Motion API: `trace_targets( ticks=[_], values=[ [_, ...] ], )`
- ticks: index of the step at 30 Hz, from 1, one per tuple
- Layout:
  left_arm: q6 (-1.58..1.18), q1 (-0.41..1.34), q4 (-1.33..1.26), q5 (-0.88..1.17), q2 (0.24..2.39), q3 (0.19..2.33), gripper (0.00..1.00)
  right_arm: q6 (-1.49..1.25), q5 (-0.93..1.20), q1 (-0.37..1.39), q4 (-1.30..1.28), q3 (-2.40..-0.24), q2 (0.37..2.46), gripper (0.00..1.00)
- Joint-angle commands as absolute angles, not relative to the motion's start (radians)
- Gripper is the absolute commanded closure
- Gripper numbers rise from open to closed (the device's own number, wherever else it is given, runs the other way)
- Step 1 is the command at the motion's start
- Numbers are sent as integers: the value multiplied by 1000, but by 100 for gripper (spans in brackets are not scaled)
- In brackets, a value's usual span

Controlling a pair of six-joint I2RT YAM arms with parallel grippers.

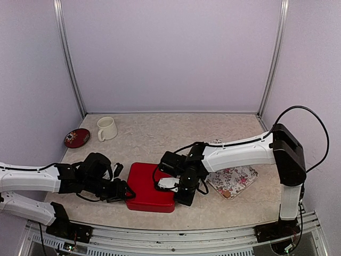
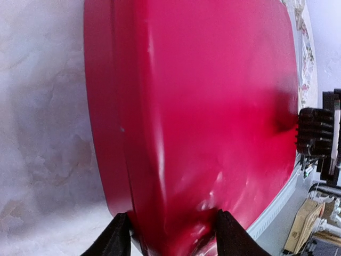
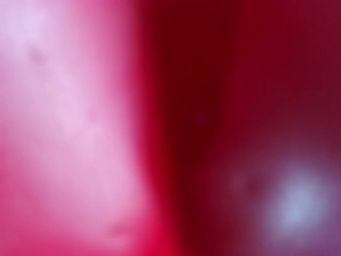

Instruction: Pack the chocolate

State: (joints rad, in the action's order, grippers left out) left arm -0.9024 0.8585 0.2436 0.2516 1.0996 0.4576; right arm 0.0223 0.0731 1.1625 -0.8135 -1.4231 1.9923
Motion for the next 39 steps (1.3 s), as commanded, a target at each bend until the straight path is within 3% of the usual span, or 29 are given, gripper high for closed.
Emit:
trace_targets(
  ticks=[1, 13, 14, 18, 20, 27, 39],
  values=[
    [-931, 888, 52, 434, 1117, 446, 56, 63, 153, 1212, -613, -1540, 2062, 97],
    [-961, 890, -30, 462, 1157, 422, 76, 107, 107, 1238, -642, -1631, 2118, 97],
    [-942, 885, 0, 446, 1147, 434, 74, 98, 105, 1236, -636, -1627, 2109, 96],
    [-871, 854, 146, 362, 1117, 495, 50, 45, 105, 1199, -601, -1551, 2036, 86],
    [-844, 830, 173, 348, 1106, 504, 45, 11, 129, 1163, -578, -1488, 1982, 79],
    [-795, 794, 176, 336, 1077, 510, 38, -91, 260, 1052, -450, -1202, 1770, 51],
    [-799, 759, 114, 358, 1088, 478, 32, -360, 597, 931, -159, -951, 1621, 31]
  ],
)
